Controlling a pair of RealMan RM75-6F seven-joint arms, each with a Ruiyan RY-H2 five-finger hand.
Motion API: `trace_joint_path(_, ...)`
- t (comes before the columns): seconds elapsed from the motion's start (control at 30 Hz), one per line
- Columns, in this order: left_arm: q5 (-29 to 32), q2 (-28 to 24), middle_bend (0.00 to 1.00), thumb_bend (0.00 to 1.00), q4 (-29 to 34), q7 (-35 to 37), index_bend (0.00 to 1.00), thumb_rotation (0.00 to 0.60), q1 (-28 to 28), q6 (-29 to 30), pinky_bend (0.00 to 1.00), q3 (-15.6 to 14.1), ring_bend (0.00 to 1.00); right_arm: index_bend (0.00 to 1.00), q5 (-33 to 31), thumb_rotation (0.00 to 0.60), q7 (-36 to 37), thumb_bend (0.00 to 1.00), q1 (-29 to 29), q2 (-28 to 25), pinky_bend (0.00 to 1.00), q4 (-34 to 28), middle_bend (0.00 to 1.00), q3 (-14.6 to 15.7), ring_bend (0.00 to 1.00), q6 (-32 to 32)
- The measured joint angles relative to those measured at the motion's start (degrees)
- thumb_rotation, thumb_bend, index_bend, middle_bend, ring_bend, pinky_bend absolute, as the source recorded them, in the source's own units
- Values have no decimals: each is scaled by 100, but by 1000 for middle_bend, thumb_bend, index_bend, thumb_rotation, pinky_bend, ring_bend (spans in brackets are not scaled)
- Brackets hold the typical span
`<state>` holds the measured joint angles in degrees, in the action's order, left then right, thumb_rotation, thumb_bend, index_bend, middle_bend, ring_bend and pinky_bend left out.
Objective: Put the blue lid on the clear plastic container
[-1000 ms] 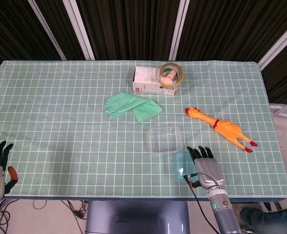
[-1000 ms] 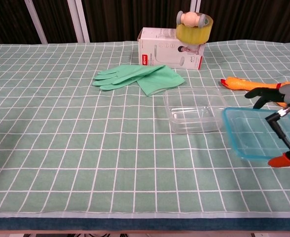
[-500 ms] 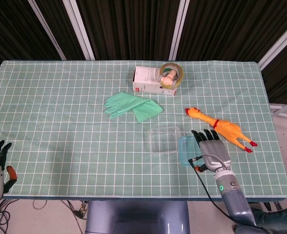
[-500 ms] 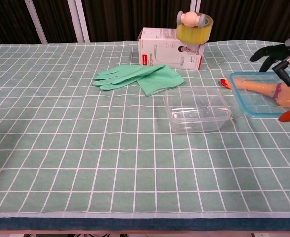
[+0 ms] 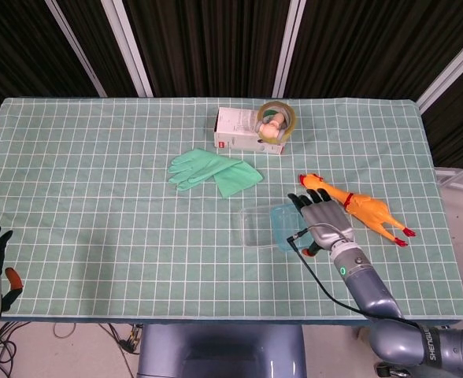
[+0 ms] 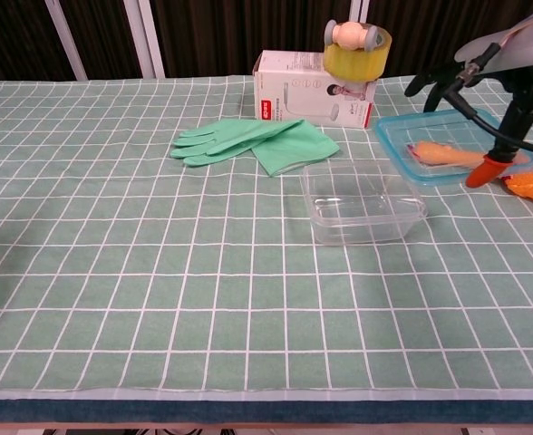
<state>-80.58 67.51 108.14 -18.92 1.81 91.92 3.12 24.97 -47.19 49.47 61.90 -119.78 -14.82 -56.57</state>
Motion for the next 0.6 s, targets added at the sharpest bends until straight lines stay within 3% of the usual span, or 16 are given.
trace_joint_path(0.27,58,-41,0,762,-36,100,98,600,34,35,0,22,0,0,-330,600,154,223,489,450,0,480,373,46,0,183)
trace_joint_path(0.6,33,-70,0,762,2,149,98,600,25,-5,0,2,0,0,-1563,600,47,224,1157,940,0,685,373,47,0,-261)
